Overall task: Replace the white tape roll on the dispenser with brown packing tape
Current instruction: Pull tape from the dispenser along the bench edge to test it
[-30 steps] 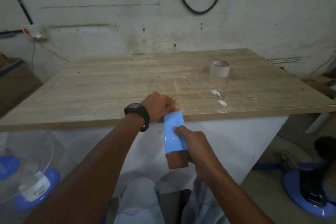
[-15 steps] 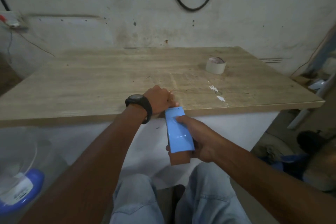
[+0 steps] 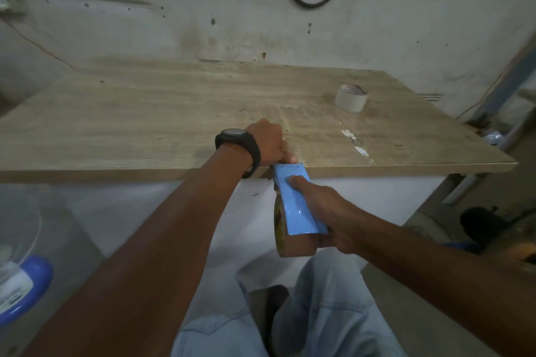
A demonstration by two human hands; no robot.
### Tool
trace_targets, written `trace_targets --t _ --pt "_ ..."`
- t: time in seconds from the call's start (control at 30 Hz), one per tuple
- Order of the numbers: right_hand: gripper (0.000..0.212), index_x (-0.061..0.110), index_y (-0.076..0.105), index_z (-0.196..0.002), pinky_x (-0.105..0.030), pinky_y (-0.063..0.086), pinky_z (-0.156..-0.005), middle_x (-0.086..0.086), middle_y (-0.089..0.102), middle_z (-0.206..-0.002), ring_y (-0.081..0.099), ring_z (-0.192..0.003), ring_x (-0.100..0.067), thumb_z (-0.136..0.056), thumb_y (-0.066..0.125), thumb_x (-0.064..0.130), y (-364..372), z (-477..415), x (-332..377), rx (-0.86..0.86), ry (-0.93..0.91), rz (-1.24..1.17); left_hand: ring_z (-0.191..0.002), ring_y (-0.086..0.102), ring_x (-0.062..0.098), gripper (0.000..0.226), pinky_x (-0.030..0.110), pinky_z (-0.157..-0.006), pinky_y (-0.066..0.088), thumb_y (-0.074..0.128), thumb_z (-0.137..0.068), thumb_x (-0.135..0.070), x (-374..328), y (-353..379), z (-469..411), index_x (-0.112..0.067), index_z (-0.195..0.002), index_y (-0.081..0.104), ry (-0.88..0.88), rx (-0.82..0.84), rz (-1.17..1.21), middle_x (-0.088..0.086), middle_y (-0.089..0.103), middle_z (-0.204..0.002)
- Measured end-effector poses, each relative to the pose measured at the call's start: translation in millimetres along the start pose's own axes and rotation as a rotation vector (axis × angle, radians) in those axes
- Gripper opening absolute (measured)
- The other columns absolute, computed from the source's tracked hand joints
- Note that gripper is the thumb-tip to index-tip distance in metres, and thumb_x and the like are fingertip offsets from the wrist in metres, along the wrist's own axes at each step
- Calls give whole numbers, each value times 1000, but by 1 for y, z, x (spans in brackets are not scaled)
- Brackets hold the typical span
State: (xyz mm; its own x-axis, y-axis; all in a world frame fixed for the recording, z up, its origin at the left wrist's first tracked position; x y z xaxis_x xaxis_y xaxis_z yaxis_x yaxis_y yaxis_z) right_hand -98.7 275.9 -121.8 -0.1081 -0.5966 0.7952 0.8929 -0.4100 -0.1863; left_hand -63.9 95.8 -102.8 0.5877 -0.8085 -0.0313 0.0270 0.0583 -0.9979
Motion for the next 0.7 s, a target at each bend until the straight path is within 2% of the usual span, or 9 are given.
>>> trace_targets --t 0.13,0.27,0.4,0.53,0.7 --pt "36 18 58 -92 -39 56 -72 -6 69 -82 66 -71 -21 -94 52 54 1 3 3 4 13 40 -114 53 30 62 37 -90 47 46 -93 -64 0 0 0 -12 -119 69 15 1 -25 12 64 -120" --pt "37 18 61 -95 -36 56 -68 -6 70 -83 67 -69 -20 -94 53 53 2 3 -1 -7 18 47 -105 52 28 62 33 -79 40 49 -92 -63 1 1 -1 -8 -114 70 16 -8 0 13 64 -114" --pt "37 17 58 -95 -33 55 -62 -7 69 -83 66 -69 -20 -94 52 54 4 4 -3 -9 33 42 -97 50 23 62 33 -79 43 52 -90 -64 4 2 -3 -8 -112 69 4 -31 34 12 64 -108" --pt "37 15 62 -101 -37 56 -70 -7 71 -83 66 -68 -21 -94 55 50 3 4 -1 -16 25 9 -90 44 21 67 34 -77 40 50 -88 -68 8 4 -9 -11 -118 67 27 0 -7 12 63 -107" --pt "28 16 64 -95 -34 56 -63 -5 71 -77 66 -64 -20 -93 61 44 -2 4 6 -10 42 -29 -89 46 22 73 36 -77 43 52 -83 -73 14 10 -17 -13 -123 65 31 -28 15 12 60 -107"
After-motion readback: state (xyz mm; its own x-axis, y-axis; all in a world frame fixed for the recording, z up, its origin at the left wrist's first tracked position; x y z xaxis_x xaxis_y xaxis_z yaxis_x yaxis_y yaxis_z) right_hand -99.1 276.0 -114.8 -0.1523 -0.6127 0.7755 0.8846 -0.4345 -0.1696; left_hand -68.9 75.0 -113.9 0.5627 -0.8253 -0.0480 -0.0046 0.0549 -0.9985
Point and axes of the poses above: each hand's wrist, its own z-axis away from the middle knuckle, its own y-axis out of the palm, x = y × z, the point moved 3 cm from there along -z, towards the middle knuckle
